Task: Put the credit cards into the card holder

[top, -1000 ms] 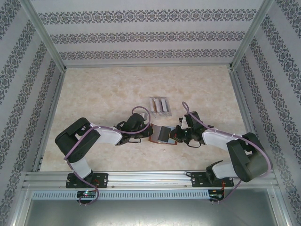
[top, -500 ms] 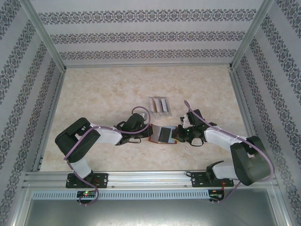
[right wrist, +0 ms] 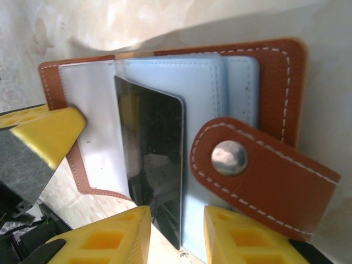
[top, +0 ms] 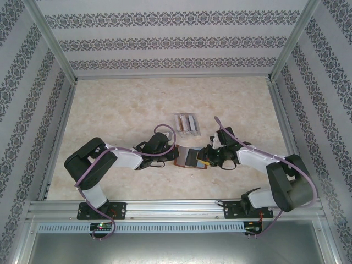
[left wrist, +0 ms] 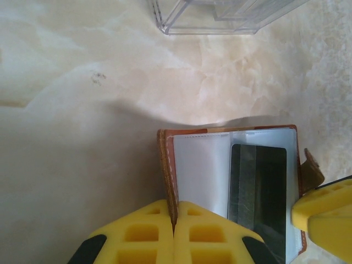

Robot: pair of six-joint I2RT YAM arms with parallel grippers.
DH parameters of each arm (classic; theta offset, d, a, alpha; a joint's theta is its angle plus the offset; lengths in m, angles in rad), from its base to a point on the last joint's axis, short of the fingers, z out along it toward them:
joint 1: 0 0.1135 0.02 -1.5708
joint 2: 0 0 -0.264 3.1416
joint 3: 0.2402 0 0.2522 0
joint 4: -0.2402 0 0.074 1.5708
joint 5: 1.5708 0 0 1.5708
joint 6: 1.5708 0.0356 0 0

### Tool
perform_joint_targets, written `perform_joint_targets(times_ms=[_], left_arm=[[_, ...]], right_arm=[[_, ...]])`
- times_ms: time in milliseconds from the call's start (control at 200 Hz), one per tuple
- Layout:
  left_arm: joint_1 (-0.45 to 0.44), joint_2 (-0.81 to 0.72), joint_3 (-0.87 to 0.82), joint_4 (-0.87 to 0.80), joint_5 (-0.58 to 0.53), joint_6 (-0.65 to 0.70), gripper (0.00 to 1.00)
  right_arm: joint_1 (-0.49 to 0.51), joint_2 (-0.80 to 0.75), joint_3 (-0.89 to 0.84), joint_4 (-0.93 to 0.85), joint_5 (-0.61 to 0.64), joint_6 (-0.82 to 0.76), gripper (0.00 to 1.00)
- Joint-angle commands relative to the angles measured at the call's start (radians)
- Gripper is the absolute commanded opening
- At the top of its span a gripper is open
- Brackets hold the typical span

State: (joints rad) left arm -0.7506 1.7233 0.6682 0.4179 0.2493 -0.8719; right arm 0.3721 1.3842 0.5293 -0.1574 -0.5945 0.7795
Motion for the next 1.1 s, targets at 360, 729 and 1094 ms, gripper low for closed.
perform_joint_targets(times_ms=[360,729,1094], left_arm=[[0.008,-0.019,0.01,-0.063,-0.003,0.017,0.0],[0.008,-0.004,0.017,-0.06,0.009,0.01,0.0],[0.008,0.012,0.021,-0.059,0.015,0.005,0.0]], right_arm=[[0.069,0.07,0.054,0.068,0.091,0.056,0.33],[0.081,0.042,0.061,0.097,0.078,0.051,0.27],[0.114,0.106,0.086,0.13,0.066,0.055,0.3]])
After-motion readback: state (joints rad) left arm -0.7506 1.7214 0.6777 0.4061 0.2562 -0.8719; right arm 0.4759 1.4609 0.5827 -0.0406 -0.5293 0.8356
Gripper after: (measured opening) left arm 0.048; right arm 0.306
